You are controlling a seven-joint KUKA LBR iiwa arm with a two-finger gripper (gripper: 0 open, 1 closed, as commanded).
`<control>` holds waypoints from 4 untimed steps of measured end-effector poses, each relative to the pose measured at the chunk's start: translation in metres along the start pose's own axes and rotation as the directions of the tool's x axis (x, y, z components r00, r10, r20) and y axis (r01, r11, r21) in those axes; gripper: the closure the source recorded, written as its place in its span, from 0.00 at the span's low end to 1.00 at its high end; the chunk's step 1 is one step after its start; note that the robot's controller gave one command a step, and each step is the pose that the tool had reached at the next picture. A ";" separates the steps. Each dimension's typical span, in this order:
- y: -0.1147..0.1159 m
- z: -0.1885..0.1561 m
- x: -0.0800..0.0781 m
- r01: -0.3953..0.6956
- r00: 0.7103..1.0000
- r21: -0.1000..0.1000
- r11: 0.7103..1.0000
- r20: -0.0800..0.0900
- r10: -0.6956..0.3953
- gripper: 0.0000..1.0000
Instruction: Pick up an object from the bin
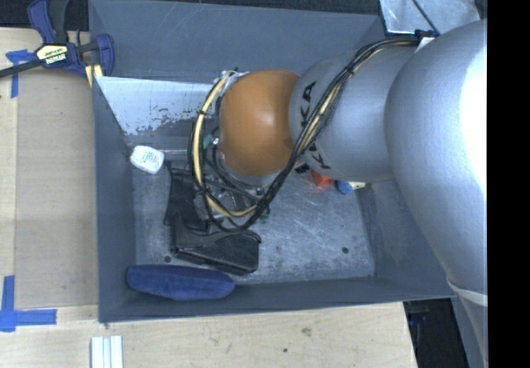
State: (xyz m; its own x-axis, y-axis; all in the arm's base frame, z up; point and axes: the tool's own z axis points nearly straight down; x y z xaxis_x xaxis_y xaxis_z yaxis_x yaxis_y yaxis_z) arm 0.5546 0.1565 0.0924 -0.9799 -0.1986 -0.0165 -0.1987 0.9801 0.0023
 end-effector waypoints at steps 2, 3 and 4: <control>0.009 -0.015 -0.039 0.359 0.933 -0.003 0.933 -0.009 -0.359 0.00; 0.000 -0.030 -0.052 0.582 0.813 -0.005 0.813 -0.009 -0.582 0.00; 0.001 0.025 -0.071 0.801 0.599 -0.010 0.599 -0.008 -0.801 0.00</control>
Offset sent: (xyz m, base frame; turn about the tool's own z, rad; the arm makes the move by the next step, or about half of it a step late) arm 0.0000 0.0000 0.0000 0.0000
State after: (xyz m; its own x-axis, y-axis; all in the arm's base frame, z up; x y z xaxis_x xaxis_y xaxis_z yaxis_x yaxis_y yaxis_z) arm 0.6249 0.1716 0.0688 -0.4276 -0.9040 -0.0040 -0.9040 0.4276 -0.0014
